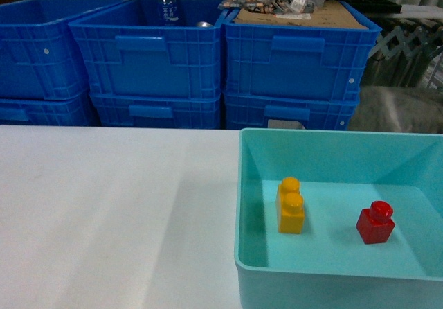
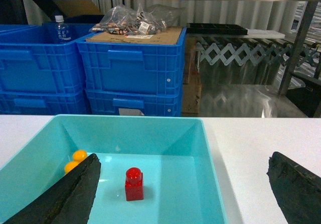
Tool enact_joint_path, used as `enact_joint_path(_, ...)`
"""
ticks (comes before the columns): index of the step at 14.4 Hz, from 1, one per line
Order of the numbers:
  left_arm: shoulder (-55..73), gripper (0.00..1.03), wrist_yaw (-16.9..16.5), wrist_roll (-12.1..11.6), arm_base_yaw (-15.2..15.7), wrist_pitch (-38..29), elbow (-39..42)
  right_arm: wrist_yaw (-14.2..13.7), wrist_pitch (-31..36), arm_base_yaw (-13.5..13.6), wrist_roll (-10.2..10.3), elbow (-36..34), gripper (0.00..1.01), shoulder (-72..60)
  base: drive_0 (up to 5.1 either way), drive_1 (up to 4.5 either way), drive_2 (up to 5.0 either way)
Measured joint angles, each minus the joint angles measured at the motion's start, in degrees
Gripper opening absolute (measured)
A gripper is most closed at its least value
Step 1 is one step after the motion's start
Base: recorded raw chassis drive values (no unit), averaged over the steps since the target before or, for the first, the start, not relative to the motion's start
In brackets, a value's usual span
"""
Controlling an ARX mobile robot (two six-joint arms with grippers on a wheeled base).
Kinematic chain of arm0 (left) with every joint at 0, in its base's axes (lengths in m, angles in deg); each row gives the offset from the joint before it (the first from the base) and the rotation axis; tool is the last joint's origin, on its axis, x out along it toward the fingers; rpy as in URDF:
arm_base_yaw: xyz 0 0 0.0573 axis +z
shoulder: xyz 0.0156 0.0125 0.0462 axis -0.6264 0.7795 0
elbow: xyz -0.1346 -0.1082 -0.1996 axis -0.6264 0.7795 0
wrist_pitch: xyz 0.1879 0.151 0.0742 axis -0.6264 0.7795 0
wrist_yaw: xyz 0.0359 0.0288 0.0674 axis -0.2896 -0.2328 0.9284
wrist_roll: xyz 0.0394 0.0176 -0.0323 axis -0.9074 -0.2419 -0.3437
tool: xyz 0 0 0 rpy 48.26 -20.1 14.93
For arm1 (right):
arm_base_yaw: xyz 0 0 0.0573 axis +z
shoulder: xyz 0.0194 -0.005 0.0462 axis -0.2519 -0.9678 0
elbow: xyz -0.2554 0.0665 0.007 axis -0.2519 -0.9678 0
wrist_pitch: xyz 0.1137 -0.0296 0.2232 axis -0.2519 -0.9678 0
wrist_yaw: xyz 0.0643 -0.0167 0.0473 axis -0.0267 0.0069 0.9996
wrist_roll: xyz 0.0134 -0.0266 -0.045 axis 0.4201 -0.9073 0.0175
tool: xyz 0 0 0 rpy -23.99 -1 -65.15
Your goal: Pick red block from blue box to shelf
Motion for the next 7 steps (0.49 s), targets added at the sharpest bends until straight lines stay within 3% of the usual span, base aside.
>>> enact_joint_path(7,0.00,0.98,-0.02,0.00,0.00,0.00,0.00,0.13,-0.17,-0.02,-0.02,0.00,0.98,-0.02,0.0,0.00,0.0)
